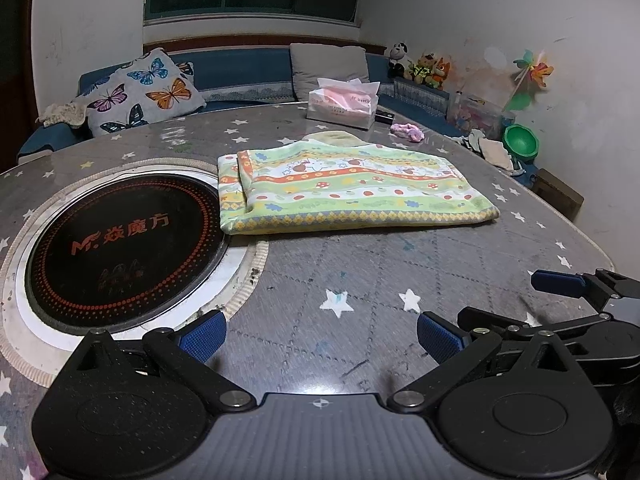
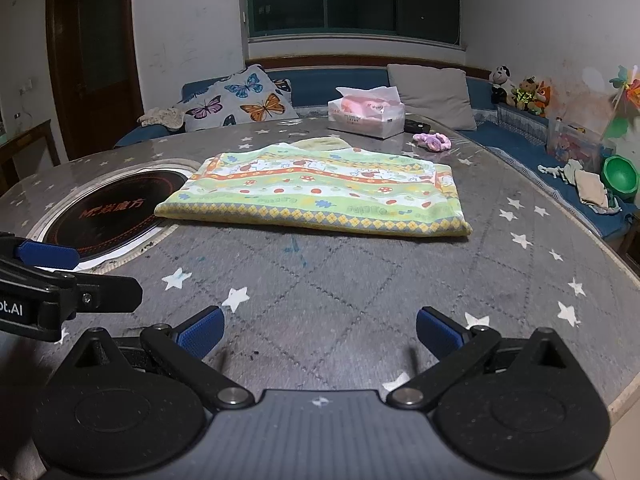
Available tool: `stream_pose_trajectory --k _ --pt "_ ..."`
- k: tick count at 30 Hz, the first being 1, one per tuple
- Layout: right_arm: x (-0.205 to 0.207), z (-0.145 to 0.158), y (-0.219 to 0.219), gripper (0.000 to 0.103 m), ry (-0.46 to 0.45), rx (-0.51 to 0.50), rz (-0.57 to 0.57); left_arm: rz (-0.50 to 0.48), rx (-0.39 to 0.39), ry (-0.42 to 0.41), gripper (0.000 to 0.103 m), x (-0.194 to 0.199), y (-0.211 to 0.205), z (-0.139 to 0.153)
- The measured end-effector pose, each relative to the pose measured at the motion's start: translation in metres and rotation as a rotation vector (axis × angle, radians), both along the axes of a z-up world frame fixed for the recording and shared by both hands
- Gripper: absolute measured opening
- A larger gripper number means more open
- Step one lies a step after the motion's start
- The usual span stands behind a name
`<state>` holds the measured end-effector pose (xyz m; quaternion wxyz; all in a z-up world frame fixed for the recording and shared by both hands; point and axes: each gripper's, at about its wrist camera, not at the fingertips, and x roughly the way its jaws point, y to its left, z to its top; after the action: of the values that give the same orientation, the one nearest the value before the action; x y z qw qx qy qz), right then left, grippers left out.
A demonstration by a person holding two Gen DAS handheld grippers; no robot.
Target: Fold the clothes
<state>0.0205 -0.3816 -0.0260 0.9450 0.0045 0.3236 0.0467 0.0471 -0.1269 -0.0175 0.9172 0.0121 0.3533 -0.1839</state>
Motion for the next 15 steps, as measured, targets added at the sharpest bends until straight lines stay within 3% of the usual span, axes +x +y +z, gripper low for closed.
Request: stream_pose_trajectory --k 15 --pt "-0.0044 -0.0013 0.0021 0.103 0.001 -0.004 -0.002 -0.001 -0.009 -0.002 0.103 -0.0049 0.0019 -0.0024"
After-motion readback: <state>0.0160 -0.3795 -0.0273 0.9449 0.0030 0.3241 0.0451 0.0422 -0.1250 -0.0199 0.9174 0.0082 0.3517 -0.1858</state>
